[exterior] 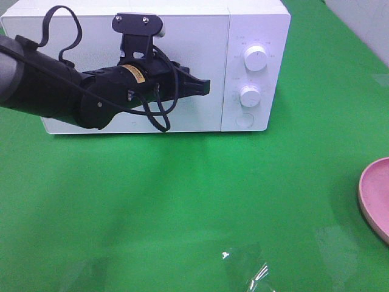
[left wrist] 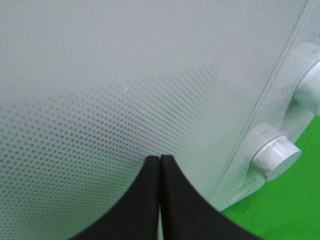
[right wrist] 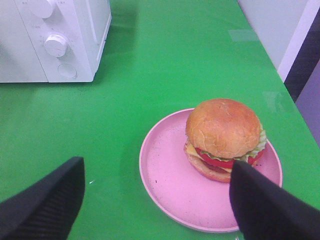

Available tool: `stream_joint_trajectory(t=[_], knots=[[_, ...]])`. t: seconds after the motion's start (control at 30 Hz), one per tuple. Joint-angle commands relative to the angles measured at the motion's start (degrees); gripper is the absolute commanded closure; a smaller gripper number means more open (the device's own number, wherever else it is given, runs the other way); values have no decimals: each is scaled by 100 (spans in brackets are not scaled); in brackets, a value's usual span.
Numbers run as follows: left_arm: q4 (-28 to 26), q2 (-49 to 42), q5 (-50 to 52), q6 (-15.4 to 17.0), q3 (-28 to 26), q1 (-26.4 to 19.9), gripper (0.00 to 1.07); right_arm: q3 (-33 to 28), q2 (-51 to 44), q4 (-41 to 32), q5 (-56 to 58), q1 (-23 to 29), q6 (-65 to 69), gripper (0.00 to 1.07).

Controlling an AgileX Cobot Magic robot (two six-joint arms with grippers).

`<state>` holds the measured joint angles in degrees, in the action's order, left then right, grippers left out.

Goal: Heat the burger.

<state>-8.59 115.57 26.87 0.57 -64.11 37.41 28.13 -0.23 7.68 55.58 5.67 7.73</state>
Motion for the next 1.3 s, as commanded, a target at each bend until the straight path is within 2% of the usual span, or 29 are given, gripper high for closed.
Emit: stream_joint_trajectory(t=[0.03,0.13,0.17,0.2,0.23,0.27,0.3,0.33,0.37,0.4,0.43,0.47,0.6,0.83,1.0,1.03,1.1,1.13,1.17,1.2,1.23,1.27,1.3], knots=[[-453,-246,-327,-11,-109,-17,107,-11,-149,-6,-46,-17,-34,31],[-470,-424,-762,-11,-11,80,105,-11,-149,-6,-46,-17,-34,31],[-470,-602,-1203,-11,74,195,96,-11,-149,-6,-46,-17,-34,31],[-470,-831,-1725,0,138,298,81,-11,-149,-6,-46,-17,-34,31],[-470,-831,-1725,0,138,298,81,-11,-149,-6,-46,-17,-34,31],[-464,-1043,-2384,6,149,384,57,-11,-149,-6,-46,-17,-34,31],[-464,-1043,-2384,6,149,384,57,-11,-149,-6,-46,-17,-34,31],[-470,-1117,-2687,34,149,424,46,-11,-149,-6,-46,-17,-34,31],[-470,-1117,-2687,34,149,424,46,-11,-149,-6,-46,-17,-34,31],[-498,-1272,-3295,46,149,481,22,-11,-149,-6,-46,-17,-34,31],[-470,-1381,-3827,23,149,504,5,-11,-149,-6,-46,-17,-34,31],[-470,-1381,-3827,23,149,504,5,-11,-149,-6,-46,-17,-34,31],[-470,-1621,-5071,23,149,504,7,-11,-149,-6,-46,-17,-34,31],[-447,-1925,-6325,23,149,504,7,-11,-149,-6,-46,-17,-34,31],[-195,-2194,-7191,97,149,481,7,-11,-149,-6,-46,-17,-29,31],[74,-2315,-7523,315,149,481,7,-11,-149,-6,-46,-17,-29,31],[178,-2361,-7655,401,149,481,7,-11,-149,-6,-46,-17,-29,31],[653,-2481,-7941,739,149,481,7,-11,-149,-6,-46,-17,-29,31],[653,-2481,-7941,739,149,481,7,-11,-149,-6,-46,-17,-29,31],[1083,-2584,-8165,1134,149,481,7,-11,-149,-6,-46,-17,-29,31],[1083,-2584,-8165,1134,149,481,7,-11,-149,-6,-46,-17,-29,31],[1513,-2704,-8382,1530,149,458,7,-11,-149,-6,-46,-17,-29,31],[1513,-2704,-8382,1530,149,458,7,-11,-149,-6,-46,-17,-29,31]])
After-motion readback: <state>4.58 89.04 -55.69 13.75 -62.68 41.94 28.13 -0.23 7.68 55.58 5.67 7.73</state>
